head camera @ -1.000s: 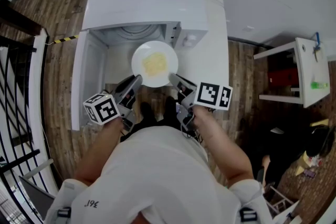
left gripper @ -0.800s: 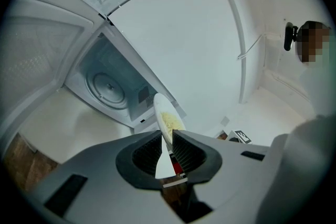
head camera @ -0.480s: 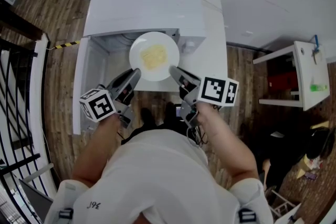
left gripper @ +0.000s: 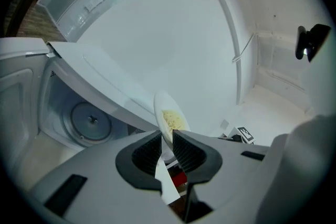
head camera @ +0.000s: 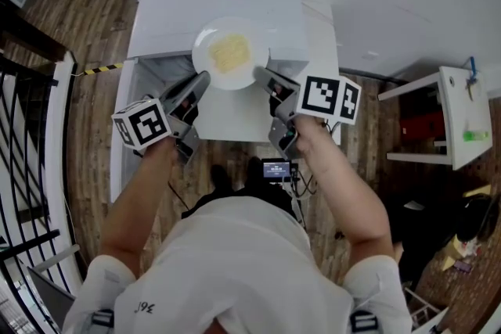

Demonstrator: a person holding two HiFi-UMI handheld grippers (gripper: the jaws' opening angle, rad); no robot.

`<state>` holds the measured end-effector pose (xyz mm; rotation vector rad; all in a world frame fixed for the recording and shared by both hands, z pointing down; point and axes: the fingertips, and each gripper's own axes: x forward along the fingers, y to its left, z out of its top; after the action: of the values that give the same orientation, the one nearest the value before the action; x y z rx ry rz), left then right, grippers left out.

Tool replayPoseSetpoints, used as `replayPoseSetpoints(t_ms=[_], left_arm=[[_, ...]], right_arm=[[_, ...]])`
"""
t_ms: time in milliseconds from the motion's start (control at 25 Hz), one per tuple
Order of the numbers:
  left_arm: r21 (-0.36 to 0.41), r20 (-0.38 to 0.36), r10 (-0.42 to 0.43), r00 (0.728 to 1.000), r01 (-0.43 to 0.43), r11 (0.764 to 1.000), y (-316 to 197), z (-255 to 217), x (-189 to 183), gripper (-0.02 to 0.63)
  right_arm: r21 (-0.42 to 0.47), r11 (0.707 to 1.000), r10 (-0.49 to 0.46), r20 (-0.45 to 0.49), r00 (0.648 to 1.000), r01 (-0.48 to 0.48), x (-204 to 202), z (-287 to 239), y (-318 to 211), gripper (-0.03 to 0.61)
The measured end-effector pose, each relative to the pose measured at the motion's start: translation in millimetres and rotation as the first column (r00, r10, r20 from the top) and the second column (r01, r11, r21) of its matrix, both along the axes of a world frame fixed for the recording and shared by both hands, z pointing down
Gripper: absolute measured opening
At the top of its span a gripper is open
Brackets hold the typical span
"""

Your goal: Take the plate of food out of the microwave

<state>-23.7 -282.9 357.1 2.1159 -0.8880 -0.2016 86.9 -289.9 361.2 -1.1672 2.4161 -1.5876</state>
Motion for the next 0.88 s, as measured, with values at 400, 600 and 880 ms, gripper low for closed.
replayPoseSetpoints(t_ms=[400, 600, 880], left_arm=[[-0.031, 0.021, -0.004, 1.000, 0.004, 1.000, -37, -3, -3, 0.067], [-0.083, 0.022, -0.005, 1.000, 0.007, 0.997, -59, -1, 1, 0.067], [-0.105, 0.106, 0.009, 0.994, 0.002, 0.995, -82, 0, -6, 0.067]], right_arm=[[0.001, 1.000, 0.001, -0.023, 1.000, -0.001, -4, -4, -39, 0.035], [-0.014, 1.000, 0.013, -0.037, 0.999, -0.013, -1, 0, -67, 0.035], [-0.057, 0.998, 0.025, -0.030, 0.999, -0.027, -8, 11, -90, 0.035]])
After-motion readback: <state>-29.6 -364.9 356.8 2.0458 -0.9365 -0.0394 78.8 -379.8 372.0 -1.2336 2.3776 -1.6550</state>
